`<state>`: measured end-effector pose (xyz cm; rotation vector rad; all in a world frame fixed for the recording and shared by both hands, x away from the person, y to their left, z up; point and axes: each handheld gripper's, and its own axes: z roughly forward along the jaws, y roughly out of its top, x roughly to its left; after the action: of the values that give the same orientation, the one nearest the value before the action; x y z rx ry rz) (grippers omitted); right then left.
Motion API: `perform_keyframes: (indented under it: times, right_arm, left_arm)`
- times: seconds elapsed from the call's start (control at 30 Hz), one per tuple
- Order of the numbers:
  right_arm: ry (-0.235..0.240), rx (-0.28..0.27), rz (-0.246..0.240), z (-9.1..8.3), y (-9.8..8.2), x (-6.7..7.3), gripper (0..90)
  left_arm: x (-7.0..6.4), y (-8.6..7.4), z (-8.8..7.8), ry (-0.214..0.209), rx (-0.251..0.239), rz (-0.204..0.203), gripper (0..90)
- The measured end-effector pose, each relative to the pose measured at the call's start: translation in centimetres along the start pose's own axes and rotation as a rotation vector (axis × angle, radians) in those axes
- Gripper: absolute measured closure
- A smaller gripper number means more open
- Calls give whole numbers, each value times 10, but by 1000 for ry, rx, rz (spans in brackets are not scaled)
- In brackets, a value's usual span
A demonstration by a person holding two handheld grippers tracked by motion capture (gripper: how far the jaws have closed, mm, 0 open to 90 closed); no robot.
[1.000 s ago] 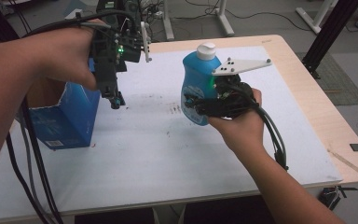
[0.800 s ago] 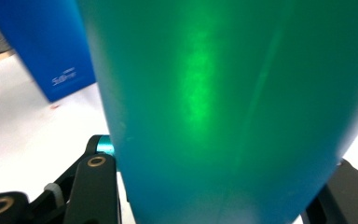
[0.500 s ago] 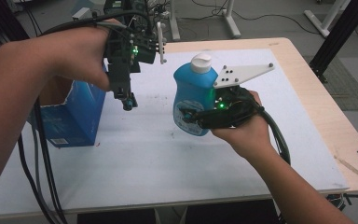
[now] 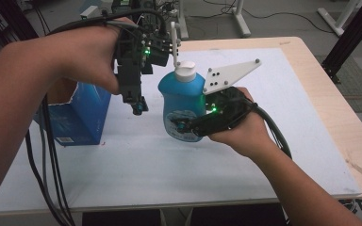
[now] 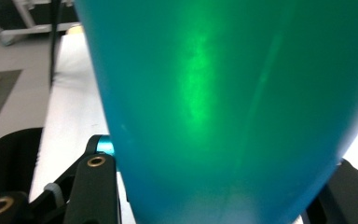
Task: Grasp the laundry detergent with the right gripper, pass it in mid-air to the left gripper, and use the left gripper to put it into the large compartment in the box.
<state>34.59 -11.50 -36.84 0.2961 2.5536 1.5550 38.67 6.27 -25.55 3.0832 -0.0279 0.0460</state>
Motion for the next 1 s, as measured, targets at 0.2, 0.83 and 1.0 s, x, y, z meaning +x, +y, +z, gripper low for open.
perform_keyframes:
  times: [0.2, 0.83, 1.0]
  right_arm:
    - [74, 10, -34, 10, 3, 1, 445]
    - [142, 26, -60, 42, 18, 1, 446]
    - [163, 18, -47, 47, 22, 2, 447]
  left_arm:
    - [-7, 7, -4, -1, -2, 23, 17]
    - [-22, 19, -10, 4, 3, 74, 17]
    - [-23, 18, -10, 5, 13, 67, 17]
